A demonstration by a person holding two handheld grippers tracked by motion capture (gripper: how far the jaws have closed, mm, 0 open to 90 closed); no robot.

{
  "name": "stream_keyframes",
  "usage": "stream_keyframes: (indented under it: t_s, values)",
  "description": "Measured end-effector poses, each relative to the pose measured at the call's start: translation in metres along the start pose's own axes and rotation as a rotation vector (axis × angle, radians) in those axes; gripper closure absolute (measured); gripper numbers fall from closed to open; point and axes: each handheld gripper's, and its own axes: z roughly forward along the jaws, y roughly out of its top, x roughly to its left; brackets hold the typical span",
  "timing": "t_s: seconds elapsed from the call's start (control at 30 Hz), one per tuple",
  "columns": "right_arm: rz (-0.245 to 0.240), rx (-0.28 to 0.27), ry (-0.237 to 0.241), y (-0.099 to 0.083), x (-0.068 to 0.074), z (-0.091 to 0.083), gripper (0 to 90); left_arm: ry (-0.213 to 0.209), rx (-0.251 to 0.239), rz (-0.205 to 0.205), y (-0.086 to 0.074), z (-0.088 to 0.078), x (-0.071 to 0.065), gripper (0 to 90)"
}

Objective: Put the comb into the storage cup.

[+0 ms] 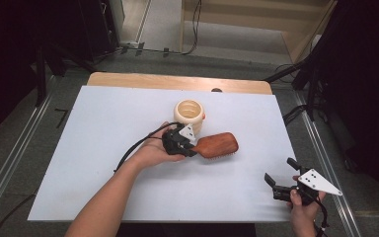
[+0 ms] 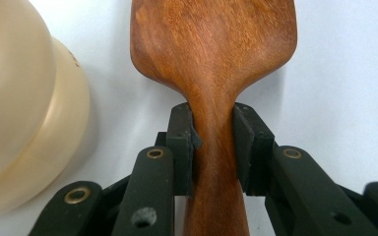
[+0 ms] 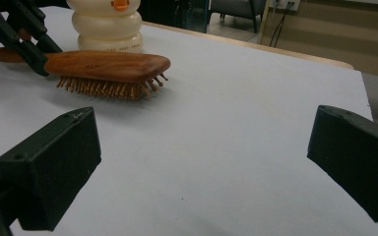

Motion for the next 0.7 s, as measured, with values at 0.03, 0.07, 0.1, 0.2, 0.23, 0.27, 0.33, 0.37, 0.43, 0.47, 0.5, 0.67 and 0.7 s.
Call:
stream_keyframes:
  t_s: [0.03,0.07,0.1,0.2,0.23,0.27,0.33,0.37,0.43,0.47,0.5,0.67,0.7]
  values:
    - [0.000,0.000,0.000,0.0000,0.0000,0.0000,0.0,-0.001,-0.008,-0.005,-0.0013,0.0002,-0.0002,72.0]
    - [0.000,0.000,0.000,0.0000,0.0000,0.0001,0.0,0.002,-0.012,-0.009,-0.0023,0.0001,-0.0006,72.0]
    - [-0.001,0.000,-0.001,0.0000,0.0000,0.0001,0.0,-0.001,-0.019,-0.013,-0.0031,0.0002,-0.0006,72.0]
    - [-0.002,0.002,0.000,0.0001,0.0000,0.0001,0.0,0.000,-0.022,-0.018,-0.0043,-0.0006,-0.0007,71.9]
    - [-0.002,0.002,0.000,0.0001,0.0000,0.0002,0.0,0.001,-0.028,-0.021,-0.0048,-0.0004,-0.0011,71.9]
    - [-0.002,0.002,0.001,0.0001,0.0000,0.0001,0.0,0.003,-0.032,-0.021,-0.0055,-0.0003,-0.0014,71.9]
    - [-0.002,0.002,0.001,0.0001,-0.0001,0.0001,0.0,0.005,-0.045,-0.029,-0.0072,0.0004,-0.0023,71.9]
    - [-0.002,0.002,0.001,0.0001,0.0000,0.0001,0.0,0.005,-0.045,-0.029,-0.0072,0.0004,-0.0023,71.9]
    - [-0.002,0.002,0.001,0.0001,0.0000,0.0001,0.0,0.003,-0.057,-0.038,-0.0082,0.0006,-0.0033,71.9]
    - [-0.002,0.002,0.001,0.0001,0.0000,0.0001,0.0,0.001,-0.065,-0.041,-0.0086,0.0005,-0.0037,71.9]
    - [-0.001,0.002,0.000,0.0001,0.0000,0.0001,0.0,0.000,-0.074,-0.038,-0.0081,-0.0001,-0.0045,71.9]
    - [-0.004,0.000,0.000,0.0002,-0.0001,0.0002,0.0,0.005,-0.106,-0.036,-0.0047,-0.0047,-0.0069,71.9]
    - [-0.003,0.001,-0.001,0.0003,0.0002,0.0002,0.0,0.005,-0.116,-0.041,-0.0042,-0.0059,-0.0076,71.9]
